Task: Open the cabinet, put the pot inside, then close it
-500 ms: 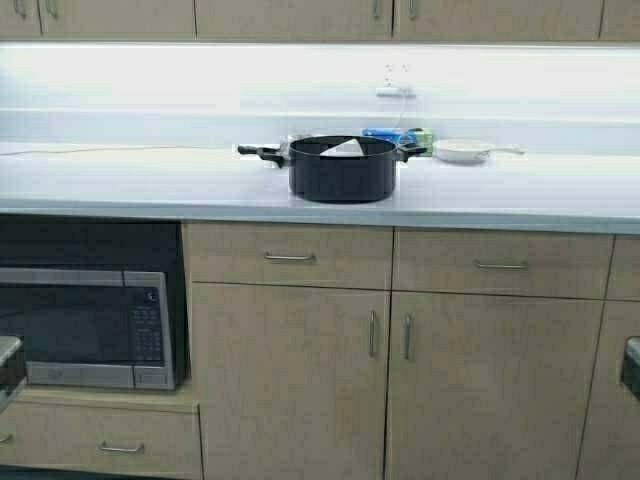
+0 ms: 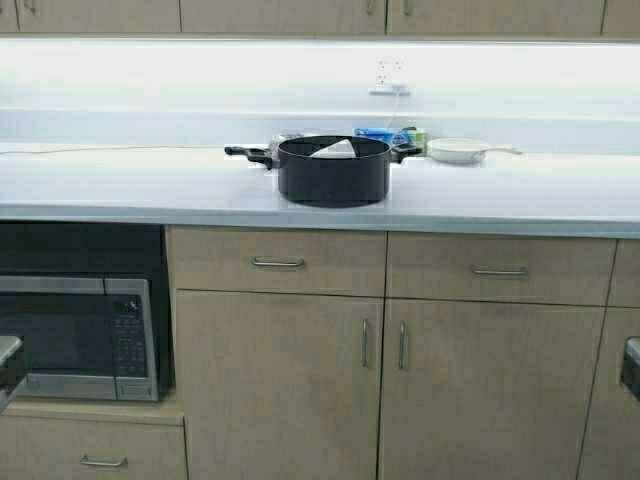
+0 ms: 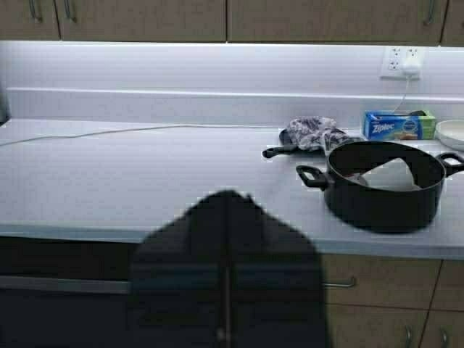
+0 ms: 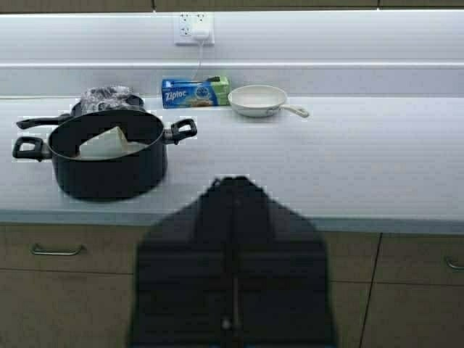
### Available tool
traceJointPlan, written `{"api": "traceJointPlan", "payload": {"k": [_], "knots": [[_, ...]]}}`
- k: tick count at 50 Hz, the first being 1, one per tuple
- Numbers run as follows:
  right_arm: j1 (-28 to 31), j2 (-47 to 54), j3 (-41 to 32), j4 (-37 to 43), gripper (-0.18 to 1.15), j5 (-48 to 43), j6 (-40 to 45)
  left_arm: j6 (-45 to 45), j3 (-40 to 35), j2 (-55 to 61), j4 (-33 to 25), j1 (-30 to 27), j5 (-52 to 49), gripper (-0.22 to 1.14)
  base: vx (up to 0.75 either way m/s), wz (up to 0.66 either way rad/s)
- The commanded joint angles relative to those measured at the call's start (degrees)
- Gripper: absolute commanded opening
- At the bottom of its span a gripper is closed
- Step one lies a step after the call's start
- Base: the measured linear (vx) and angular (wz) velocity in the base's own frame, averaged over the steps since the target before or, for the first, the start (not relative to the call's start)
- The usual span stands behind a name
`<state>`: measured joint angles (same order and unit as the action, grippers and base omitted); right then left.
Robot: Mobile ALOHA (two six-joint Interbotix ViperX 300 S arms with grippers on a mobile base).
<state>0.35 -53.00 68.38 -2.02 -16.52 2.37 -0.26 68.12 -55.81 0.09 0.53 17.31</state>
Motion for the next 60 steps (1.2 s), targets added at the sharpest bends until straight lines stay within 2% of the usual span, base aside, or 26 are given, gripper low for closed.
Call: {"api": "traceJointPlan", "payload": {"k": [1,33,60], "knots": [[0.2,-0.1,-1.1,-0.4,0.06,-0.2,0.1,-0.2,-0.5,-0.8,0.1,0.0,0.4,0.03,0.17,-0.07],[0.1,0.6,-0.6,-0.7,0.06,-0.2,0.0,-0.4,-0.5,0.1,-0.1,0.0,0.5,0.03,0.2,-0.07],[0.1,0.4,-0.4,-0.9,0.06,0.2,-0.2,-0.3,-0.9,3.3,-0.1,0.0,1.0,0.03,0.33,-0.02]]}}
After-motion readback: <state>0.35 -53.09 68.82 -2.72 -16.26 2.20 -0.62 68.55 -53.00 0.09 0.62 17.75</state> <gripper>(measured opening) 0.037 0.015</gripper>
